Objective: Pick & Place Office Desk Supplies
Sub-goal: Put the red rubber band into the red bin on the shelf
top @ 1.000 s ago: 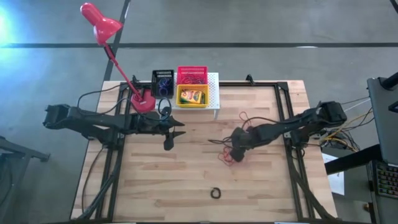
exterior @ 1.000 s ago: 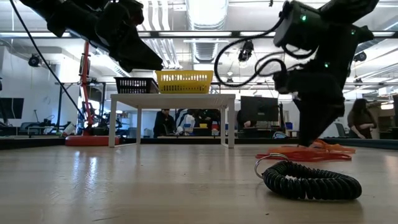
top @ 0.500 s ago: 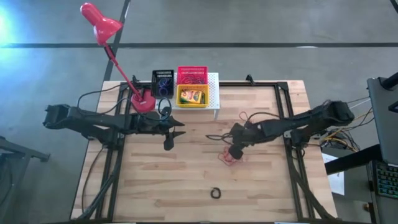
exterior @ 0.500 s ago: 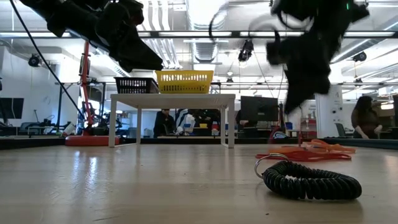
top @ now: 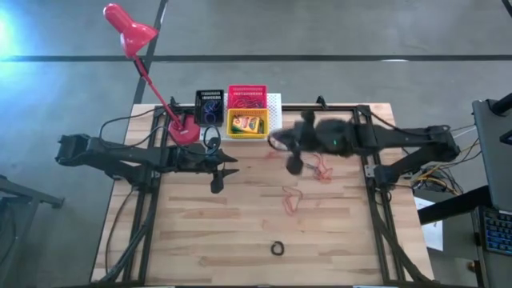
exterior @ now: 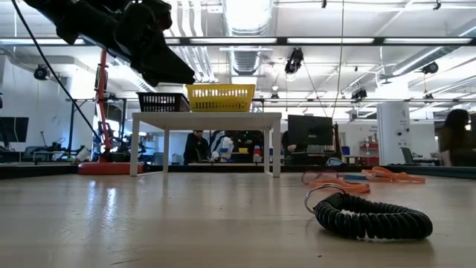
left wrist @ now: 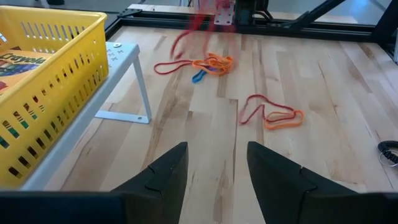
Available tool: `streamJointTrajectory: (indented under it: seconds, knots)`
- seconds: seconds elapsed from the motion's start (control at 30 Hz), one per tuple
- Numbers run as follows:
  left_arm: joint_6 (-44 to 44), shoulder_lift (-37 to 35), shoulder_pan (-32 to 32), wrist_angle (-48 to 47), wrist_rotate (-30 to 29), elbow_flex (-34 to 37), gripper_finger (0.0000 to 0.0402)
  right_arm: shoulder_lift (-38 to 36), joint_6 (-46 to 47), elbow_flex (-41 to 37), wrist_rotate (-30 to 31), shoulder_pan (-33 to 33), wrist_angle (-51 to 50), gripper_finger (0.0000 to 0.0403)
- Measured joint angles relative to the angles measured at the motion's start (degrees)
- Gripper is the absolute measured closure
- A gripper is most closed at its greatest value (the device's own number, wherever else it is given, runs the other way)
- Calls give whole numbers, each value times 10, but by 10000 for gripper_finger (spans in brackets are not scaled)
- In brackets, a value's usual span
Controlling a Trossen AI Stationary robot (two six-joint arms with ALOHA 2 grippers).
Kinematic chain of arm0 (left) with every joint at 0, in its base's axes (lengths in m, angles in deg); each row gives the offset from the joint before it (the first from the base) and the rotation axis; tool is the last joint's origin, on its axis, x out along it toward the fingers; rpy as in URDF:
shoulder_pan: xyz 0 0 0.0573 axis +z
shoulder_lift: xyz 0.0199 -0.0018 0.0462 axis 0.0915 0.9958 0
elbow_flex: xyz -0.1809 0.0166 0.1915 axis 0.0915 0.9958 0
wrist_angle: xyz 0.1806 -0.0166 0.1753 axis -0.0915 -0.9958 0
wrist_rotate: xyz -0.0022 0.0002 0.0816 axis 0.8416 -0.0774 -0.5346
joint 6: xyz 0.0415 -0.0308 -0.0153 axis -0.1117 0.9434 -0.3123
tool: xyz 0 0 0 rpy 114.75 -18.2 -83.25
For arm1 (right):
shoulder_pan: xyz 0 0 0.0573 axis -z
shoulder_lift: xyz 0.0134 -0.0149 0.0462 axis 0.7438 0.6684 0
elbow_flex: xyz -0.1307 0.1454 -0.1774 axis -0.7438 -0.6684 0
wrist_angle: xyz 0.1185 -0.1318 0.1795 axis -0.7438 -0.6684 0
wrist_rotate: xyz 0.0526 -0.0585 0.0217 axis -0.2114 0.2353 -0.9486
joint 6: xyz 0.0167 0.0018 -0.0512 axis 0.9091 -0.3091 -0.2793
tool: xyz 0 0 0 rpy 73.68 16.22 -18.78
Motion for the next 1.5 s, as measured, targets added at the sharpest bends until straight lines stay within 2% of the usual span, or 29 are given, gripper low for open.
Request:
streamJointTrajectory:
  seconds: [0.17, 0.43, 0.8, 0.97, 1.3, 1.5]
  knots:
    - [0, 0, 0, -3, 0, 0, 231, 56, -103, 87, 0, 64, 44, 394]
    - [0, 0, 0, -15, 0, 0, 231, 150, -188, 218, 0, 143, 49, 394]
    - [0, 0, 0, -16, 0, 0, 231, 260, -228, 378, -7, 219, 23, 394]
    - [0, 0, 0, -19, 0, 0, 231, 307, -228, 401, -22, 241, 5, 394]
    - [0, 0, 0, -20, 0, 0, 231, 390, -226, 393, -26, 272, 2, 394]
    - [0, 0, 0, -20, 0, 0, 231, 417, -201, 395, -96, 286, -65, 394]
